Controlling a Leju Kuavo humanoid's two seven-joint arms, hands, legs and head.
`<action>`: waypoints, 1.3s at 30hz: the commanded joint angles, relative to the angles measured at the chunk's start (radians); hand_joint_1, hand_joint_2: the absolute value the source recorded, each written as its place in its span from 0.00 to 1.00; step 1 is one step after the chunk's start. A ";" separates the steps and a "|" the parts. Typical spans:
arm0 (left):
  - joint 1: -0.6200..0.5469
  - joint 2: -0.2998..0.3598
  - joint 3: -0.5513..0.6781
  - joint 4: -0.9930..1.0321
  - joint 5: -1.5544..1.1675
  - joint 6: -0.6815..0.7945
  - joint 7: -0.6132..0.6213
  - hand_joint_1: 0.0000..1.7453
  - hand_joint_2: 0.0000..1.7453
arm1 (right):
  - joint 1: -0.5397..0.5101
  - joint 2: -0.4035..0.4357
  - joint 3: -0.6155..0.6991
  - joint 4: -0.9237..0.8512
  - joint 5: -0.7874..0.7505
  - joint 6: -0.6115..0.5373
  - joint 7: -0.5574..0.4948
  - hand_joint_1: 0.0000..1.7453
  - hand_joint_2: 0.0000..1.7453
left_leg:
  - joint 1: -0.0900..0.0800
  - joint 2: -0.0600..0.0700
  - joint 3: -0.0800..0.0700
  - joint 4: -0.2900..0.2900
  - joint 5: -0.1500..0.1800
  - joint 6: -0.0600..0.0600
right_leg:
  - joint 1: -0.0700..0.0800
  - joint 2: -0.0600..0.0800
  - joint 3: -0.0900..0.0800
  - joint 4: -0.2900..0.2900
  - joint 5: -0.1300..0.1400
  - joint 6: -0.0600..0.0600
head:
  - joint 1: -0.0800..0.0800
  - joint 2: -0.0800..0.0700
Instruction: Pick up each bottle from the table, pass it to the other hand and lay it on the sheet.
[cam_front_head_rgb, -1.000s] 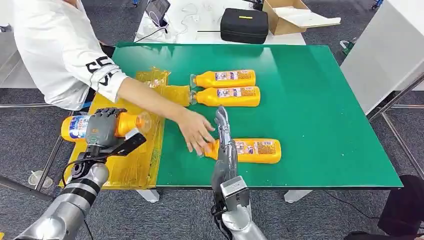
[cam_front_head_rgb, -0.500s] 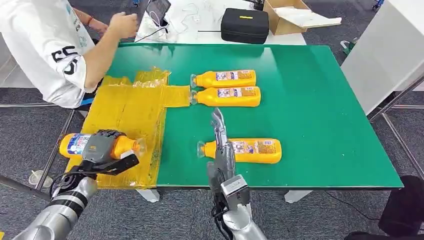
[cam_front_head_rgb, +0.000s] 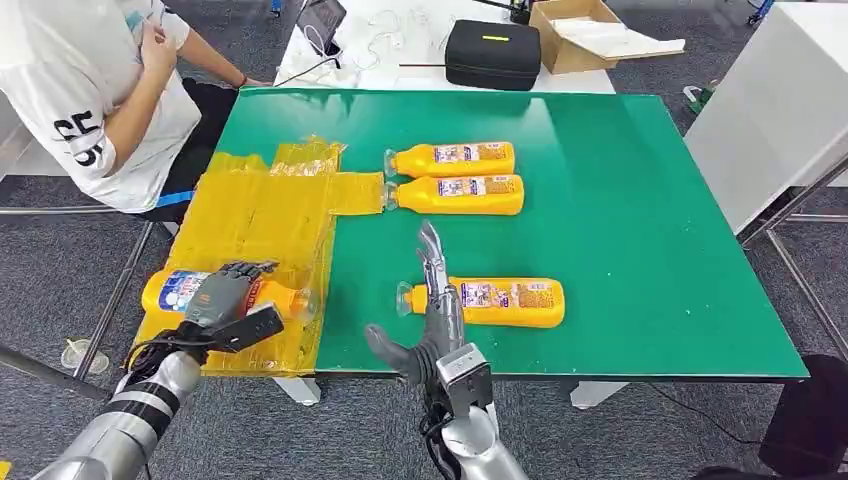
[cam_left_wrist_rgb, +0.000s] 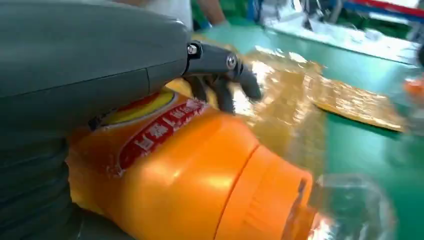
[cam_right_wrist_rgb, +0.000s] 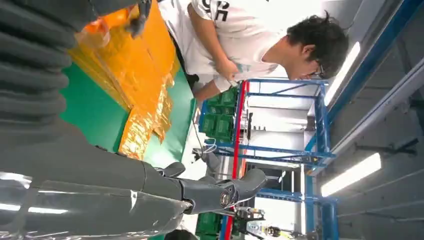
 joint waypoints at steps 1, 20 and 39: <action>0.056 -0.001 -0.126 -0.051 0.115 -0.079 0.003 0.00 1.00 | -0.030 0.002 -0.027 0.100 -0.001 0.008 0.003 0.00 1.00 | -0.001 0.003 0.005 -0.002 -0.001 0.002 | -0.001 0.001 0.005 -0.002 0.000 -0.001 | 0.000 0.000; 0.093 -0.014 -0.080 -0.153 0.367 -0.147 0.003 0.00 1.00 | -0.032 0.013 -0.047 0.136 0.002 0.016 0.018 0.00 1.00 | 0.000 0.004 0.007 -0.002 0.000 0.001 | 0.001 0.001 0.005 -0.002 0.000 -0.001 | 0.000 0.000; 0.298 -0.341 0.540 -0.730 0.794 -0.037 0.003 0.00 1.00 | -0.077 -0.327 -0.115 0.052 0.634 0.063 0.548 0.00 1.00 | 0.000 0.002 -0.001 0.001 -0.001 0.002 | 0.000 -0.001 -0.001 -0.001 0.000 0.000 | 0.000 0.000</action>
